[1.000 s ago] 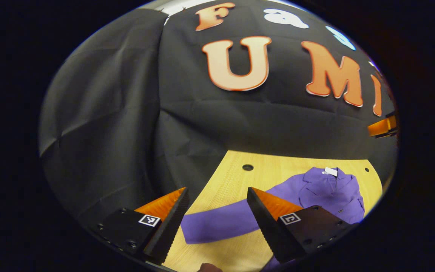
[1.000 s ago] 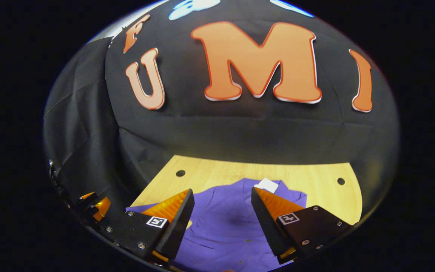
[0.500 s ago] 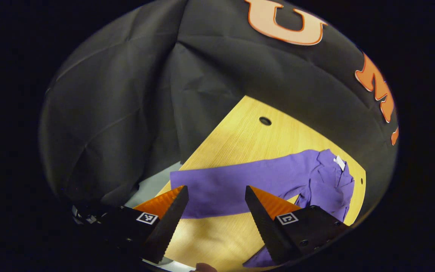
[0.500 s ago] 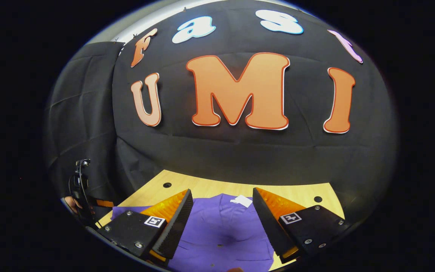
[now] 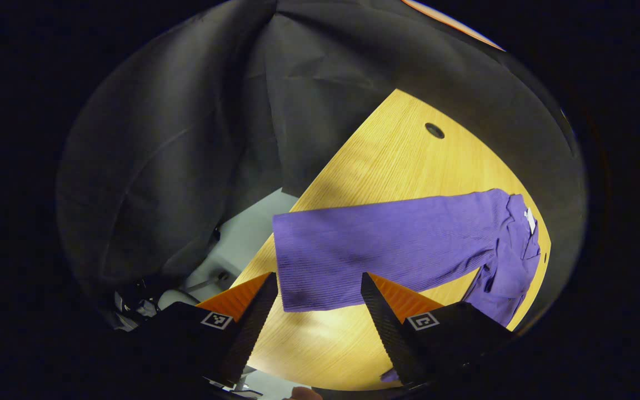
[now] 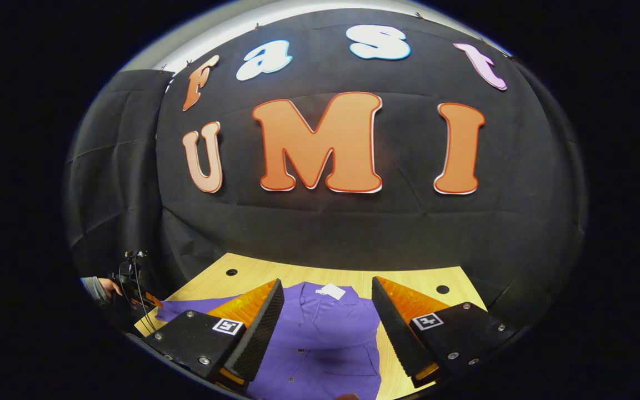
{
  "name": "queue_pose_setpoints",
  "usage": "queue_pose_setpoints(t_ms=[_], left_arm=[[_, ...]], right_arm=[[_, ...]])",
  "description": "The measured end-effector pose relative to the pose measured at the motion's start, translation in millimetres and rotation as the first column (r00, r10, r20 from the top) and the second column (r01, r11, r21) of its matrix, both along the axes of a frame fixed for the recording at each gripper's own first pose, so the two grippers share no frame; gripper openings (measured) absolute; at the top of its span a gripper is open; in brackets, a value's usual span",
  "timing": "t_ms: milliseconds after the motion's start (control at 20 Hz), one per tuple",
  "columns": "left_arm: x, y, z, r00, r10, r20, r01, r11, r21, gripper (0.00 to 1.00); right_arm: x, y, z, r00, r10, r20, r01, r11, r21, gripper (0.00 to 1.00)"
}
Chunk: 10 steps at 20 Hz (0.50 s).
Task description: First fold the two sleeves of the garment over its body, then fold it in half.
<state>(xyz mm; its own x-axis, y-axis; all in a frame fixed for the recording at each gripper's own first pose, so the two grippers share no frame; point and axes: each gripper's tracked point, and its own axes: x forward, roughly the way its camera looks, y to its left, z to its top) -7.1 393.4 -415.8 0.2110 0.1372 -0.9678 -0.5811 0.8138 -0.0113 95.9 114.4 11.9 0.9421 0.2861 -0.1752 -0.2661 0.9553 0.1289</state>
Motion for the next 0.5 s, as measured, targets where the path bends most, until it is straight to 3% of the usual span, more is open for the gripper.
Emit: queue_pose_setpoints(t_ms=[200,500], left_arm=[[3.5,5.8,-25.3,0.999,0.003,-0.044,-0.005,0.999,-0.052,0.98],[9.9,19.6,-46.1,0.991,0.012,-0.133,-0.015,1.000,-0.024,0.98]], right_arm=[[-8.8,-16.5,-7.8,0.999,-0.033,-0.017,0.033,0.999,-0.024,0.94],[-15.8,-27.4,-12.5,0.997,-0.057,-0.043,0.055,0.998,-0.034,0.94]])
